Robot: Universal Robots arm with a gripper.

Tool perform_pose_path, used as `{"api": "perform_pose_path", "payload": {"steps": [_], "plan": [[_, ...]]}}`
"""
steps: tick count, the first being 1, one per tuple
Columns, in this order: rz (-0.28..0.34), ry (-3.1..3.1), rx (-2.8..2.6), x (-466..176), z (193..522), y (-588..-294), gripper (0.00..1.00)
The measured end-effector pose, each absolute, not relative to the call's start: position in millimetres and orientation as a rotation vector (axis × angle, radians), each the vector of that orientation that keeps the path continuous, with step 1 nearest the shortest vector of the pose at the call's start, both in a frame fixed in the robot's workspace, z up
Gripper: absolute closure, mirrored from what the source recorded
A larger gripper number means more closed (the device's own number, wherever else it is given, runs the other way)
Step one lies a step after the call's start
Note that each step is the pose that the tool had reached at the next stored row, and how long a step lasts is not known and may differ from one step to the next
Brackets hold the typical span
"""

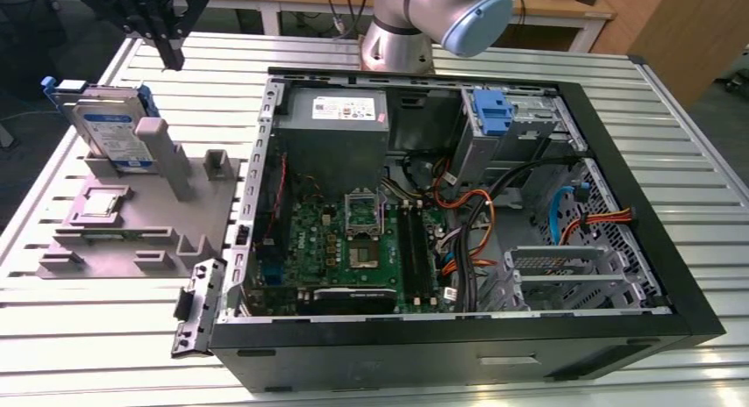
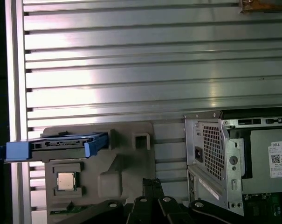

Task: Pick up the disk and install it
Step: 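Reach for the disk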

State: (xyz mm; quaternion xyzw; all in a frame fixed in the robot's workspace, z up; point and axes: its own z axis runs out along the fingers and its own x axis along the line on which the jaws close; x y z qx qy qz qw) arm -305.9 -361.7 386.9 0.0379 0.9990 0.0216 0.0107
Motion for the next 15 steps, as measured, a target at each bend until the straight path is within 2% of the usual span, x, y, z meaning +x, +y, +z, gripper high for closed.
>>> {"api": "perform_pose_path", "payload": {"steps": [15], "plan": [[0.067, 3.117, 0.118, -309.4, 386.8, -356.9, 0.9]]}}
